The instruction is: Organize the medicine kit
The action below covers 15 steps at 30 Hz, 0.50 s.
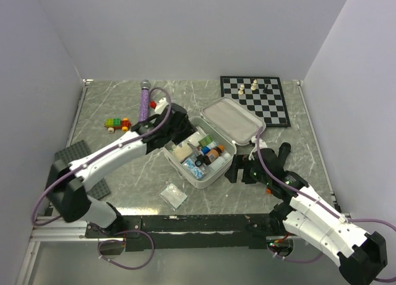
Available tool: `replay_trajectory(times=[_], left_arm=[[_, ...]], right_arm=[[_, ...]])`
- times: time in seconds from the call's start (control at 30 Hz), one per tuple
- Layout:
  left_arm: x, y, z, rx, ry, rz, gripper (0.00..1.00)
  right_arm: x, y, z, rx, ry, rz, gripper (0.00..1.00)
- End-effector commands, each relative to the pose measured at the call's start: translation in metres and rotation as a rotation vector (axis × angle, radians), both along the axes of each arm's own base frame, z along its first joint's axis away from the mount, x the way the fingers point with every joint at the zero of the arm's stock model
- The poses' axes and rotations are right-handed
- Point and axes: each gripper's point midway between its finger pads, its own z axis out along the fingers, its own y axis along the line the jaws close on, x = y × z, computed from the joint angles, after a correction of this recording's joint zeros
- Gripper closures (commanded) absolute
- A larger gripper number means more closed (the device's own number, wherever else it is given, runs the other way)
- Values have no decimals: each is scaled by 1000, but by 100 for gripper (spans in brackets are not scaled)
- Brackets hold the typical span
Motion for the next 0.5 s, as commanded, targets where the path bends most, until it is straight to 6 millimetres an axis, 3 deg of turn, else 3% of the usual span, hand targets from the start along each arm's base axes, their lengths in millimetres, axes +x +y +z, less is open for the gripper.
replay_trajectory(times=[0.0,0.1,0.23,0.47], left_arm=[[-16,28,3,104,-76,-68,47],[-34,46,-22,166,-49,-100,48],[-50,58,-37,188,-60,-156,44],[-55,60,-41,175,-108,-199,41]], right_arm=[[33,-4,41,70,-94,-146,0],[54,-7,53,126,-99,-219,0],[82,-15,55,204,-93,-301,0],[117,-12,28,302,32,-354,0]])
